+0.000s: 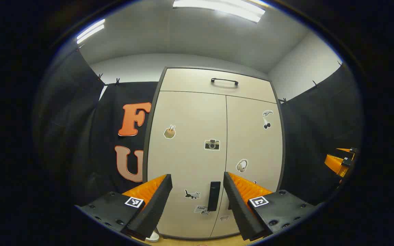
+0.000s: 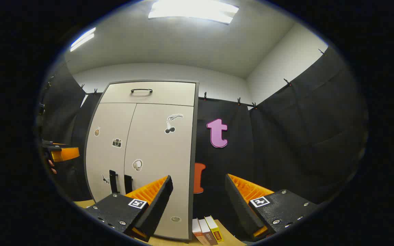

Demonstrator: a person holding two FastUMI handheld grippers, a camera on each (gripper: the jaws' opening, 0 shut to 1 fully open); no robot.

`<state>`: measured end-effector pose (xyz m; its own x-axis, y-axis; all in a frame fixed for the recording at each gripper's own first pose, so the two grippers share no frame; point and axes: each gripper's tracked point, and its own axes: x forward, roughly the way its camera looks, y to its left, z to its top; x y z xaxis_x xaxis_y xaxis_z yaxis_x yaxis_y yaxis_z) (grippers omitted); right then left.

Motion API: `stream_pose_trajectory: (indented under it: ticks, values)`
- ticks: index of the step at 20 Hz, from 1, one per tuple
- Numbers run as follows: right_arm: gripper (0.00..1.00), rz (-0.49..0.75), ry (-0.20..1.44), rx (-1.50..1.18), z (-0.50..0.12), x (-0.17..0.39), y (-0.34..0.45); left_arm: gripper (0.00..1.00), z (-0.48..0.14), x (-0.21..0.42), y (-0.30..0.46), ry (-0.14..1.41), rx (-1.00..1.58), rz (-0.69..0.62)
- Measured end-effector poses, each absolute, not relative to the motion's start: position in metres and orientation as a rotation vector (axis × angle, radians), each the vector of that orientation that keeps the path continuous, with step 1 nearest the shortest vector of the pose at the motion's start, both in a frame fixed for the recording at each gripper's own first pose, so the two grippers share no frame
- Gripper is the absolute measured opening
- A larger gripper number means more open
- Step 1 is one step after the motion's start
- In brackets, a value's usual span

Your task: Open the right door of the double-door shoe cabinet with the right hand, and open the left door with the left hand.

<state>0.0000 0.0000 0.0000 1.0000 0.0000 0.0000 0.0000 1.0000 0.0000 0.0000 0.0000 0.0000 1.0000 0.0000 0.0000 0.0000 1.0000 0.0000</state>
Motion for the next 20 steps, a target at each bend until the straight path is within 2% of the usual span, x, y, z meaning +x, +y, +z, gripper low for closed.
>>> stream_pose_trajectory:
  ticks: [8,9,10,11,12,14,20]
  values:
    - [0.94,0.051,-0.019,-0.021,0.002,0.0,0.008,0.96,0.009,-0.004,-0.009,-0.028,0.005,0.006]
    - [0.97,0.057,-0.017,-0.019,0.001,0.0,0.007,0.96,0.009,-0.006,-0.01,-0.027,0.011,0.009]
    - [0.94,0.062,-0.012,-0.015,0.0,0.001,0.006,0.96,0.009,-0.006,-0.012,-0.03,0.017,0.014]
    - [0.97,0.066,-0.007,-0.01,-0.002,0.001,0.005,0.96,0.01,-0.008,-0.013,-0.032,0.021,0.019]
    - [0.94,0.073,-0.005,-0.006,-0.004,0.003,0.004,0.96,0.011,-0.008,-0.015,-0.037,0.02,0.024]
    - [0.94,0.078,0.003,-0.003,-0.008,0.005,0.0,0.96,0.009,-0.01,-0.02,-0.039,0.01,0.029]
    - [0.94,0.116,0.009,0.015,-0.013,0.009,-0.005,0.96,0.012,-0.021,-0.021,-0.036,0.022,0.098]
